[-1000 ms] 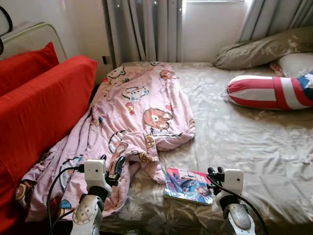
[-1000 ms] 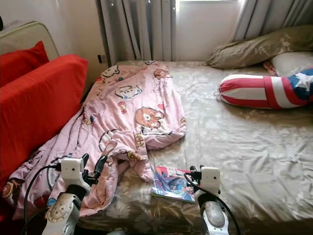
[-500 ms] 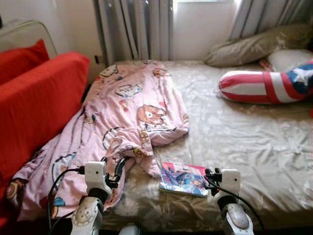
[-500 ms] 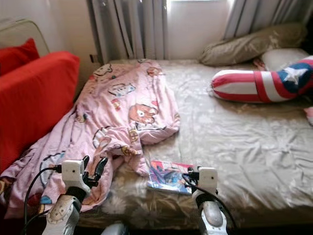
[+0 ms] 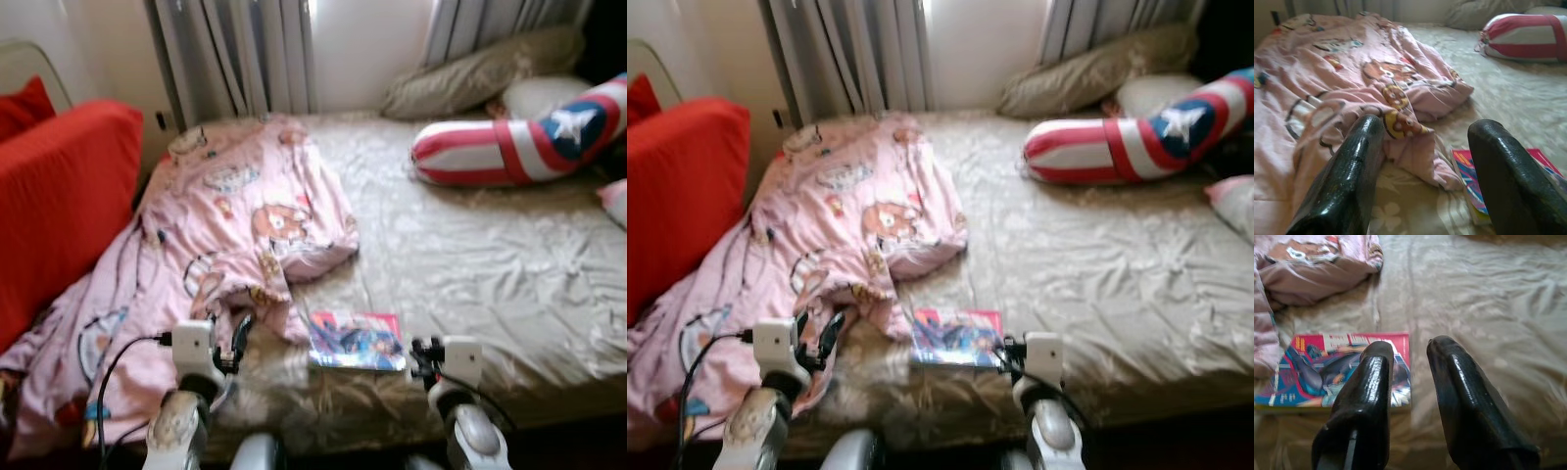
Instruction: Clean up the room
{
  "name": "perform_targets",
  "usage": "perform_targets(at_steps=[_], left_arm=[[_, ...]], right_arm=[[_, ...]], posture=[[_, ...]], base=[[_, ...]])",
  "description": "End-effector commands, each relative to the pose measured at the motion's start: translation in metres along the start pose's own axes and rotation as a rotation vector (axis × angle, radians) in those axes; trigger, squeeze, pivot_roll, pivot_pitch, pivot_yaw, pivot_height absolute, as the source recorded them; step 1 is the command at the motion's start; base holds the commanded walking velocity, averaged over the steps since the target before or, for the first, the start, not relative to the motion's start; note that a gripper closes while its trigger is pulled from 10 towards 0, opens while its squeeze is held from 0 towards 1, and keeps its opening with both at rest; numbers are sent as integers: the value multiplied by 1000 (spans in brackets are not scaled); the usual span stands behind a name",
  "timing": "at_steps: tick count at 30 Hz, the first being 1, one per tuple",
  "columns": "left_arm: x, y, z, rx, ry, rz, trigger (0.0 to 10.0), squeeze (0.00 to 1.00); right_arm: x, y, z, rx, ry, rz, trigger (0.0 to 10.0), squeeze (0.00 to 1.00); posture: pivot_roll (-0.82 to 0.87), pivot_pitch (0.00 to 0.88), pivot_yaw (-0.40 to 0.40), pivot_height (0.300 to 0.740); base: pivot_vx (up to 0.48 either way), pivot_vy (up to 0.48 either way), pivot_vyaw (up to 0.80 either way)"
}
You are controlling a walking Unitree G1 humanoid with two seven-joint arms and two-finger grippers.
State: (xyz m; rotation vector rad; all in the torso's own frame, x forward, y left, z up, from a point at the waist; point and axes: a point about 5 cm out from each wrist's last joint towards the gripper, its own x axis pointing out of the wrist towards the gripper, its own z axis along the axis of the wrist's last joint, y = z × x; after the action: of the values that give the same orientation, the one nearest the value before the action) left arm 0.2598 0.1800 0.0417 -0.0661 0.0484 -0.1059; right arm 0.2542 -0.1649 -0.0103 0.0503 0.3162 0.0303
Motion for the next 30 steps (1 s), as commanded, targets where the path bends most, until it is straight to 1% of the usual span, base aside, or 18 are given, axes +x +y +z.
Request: perform_targets(at_steps=[1, 5, 15, 18, 20, 24, 30], left_arm=[[1, 1, 1, -1, -1, -5, 10000, 0], [1, 0, 5, 4, -13, -9, 10000, 0], [2, 0, 6, 7, -7, -9, 10000, 0], [1, 4, 4, 19, 6, 10, 10000, 0], [1, 4, 4, 18, 4, 11, 10000, 0], [2, 4, 4, 16, 1, 12, 10000, 0], [2, 4, 5, 18, -2, 14, 10000, 0]], right_arm=[[1, 2, 0, -2, 1, 10, 10000, 0], [2, 3, 1, -1, 3, 14, 10000, 0], [2, 6, 0, 5, 9, 31, 10000, 0], [2, 9, 0, -16, 3, 58, 10000, 0], [2, 11, 2, -30, -9, 76, 10000, 0], [2, 12, 2, -18, -16, 78, 10000, 0], [3, 12, 2, -2, -11, 72, 10000, 0]], posture=[[64, 0, 23, 606], [64, 0, 25, 606], [65, 0, 27, 606], [65, 0, 27, 606], [66, 0, 27, 606], [67, 0, 28, 606], [66, 0, 28, 606]], base=[[0, 0, 0], [0, 0, 0], [0, 0, 0], [0, 0, 0], [0, 0, 800], [262, 0, 758], [291, 0, 0]])
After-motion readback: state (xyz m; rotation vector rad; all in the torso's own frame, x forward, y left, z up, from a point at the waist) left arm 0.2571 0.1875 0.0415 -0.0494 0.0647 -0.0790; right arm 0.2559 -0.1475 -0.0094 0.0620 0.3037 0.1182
